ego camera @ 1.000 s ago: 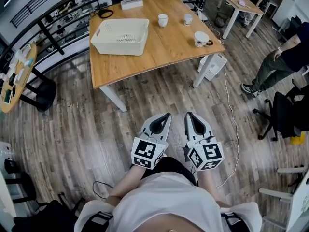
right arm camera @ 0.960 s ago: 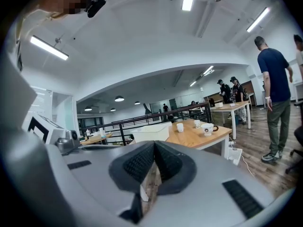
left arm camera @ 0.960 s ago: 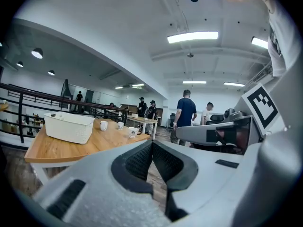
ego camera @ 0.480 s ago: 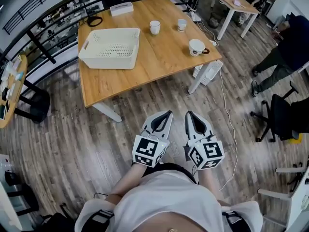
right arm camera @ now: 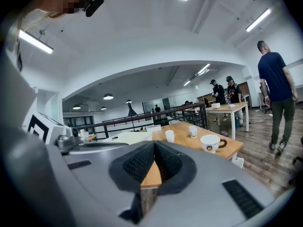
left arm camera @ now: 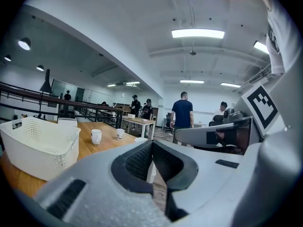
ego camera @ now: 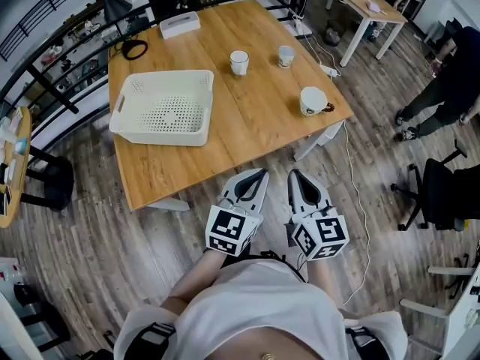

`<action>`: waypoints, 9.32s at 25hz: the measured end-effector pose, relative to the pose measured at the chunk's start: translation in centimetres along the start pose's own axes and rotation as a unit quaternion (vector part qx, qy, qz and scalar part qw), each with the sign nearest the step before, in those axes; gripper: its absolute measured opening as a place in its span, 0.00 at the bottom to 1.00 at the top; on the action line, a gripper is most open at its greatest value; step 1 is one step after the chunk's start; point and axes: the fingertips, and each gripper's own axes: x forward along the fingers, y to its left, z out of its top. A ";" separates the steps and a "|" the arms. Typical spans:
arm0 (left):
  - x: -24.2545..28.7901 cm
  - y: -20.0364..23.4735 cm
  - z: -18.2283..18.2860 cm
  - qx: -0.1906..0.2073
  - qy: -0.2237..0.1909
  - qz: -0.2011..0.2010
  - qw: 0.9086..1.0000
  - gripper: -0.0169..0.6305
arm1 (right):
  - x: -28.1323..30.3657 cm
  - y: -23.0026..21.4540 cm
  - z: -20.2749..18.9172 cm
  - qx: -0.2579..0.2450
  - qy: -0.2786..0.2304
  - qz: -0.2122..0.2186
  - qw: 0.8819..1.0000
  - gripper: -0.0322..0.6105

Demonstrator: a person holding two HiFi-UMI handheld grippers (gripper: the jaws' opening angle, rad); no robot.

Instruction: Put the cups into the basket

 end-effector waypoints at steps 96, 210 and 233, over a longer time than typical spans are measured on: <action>25.7 12.7 -4.4 -0.123 0.117 0.048 0.984 0.04 | 21.4 -23.9 -12.8 -0.458 0.494 0.158 0.722 0.13; -21.1 50.6 3.8 -0.127 -0.138 0.454 0.871 0.04 | 44.9 31.0 -15.5 -0.705 0.261 0.428 0.502 0.47; -14.3 49.4 5.0 -0.077 -0.085 0.426 0.897 0.04 | 44.6 31.4 -1.9 -0.332 0.064 0.311 0.888 0.07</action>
